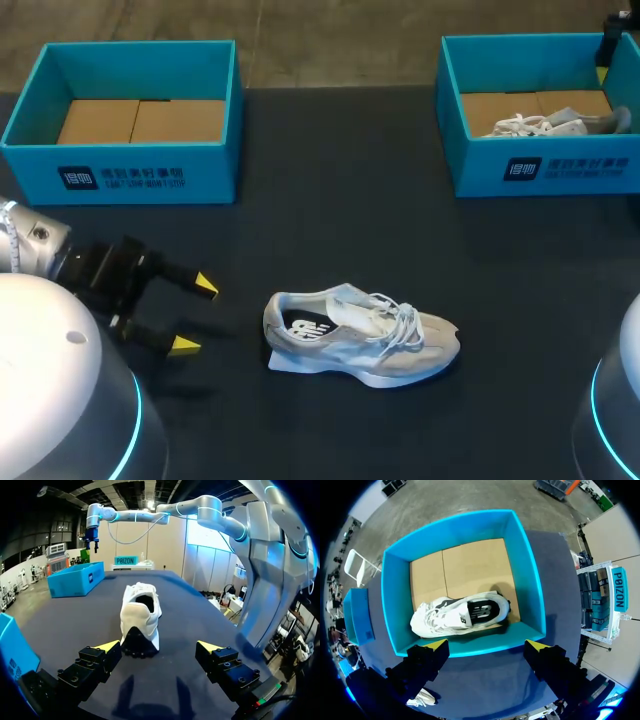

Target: Take the shoe out of the shoebox, open the shoe tongue, remove and reinsert the insole, then place the shoe into the shoebox

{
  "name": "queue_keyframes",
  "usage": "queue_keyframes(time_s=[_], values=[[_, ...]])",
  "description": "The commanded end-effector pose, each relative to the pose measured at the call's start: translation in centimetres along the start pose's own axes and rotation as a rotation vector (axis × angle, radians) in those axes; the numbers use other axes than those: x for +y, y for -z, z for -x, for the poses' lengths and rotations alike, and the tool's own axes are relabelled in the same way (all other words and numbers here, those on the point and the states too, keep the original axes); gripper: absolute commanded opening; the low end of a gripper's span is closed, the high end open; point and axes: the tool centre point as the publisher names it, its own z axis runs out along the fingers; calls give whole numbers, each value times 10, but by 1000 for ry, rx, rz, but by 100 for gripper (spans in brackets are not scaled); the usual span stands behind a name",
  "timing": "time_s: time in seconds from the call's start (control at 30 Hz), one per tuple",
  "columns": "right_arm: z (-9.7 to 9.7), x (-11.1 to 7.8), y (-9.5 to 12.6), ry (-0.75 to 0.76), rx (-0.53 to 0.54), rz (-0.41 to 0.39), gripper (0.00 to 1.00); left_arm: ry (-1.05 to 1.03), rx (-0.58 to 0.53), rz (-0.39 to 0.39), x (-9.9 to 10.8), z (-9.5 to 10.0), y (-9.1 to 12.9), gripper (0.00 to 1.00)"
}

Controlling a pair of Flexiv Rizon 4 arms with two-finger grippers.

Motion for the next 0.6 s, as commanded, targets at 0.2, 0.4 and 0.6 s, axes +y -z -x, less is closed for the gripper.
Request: queue_keyframes(time_s=[0.2, 0.4, 0.6], values=[[0, 0, 0, -1, -1, 0, 100, 24, -7, -22, 10, 3, -3, 100], [0, 0, 0, -1, -1, 0, 100, 30, -12, -31, 17, 4, -8, 100], [0, 0, 0, -1, -1, 0, 100, 32, -7, -67, 23, 8, -16, 100]])
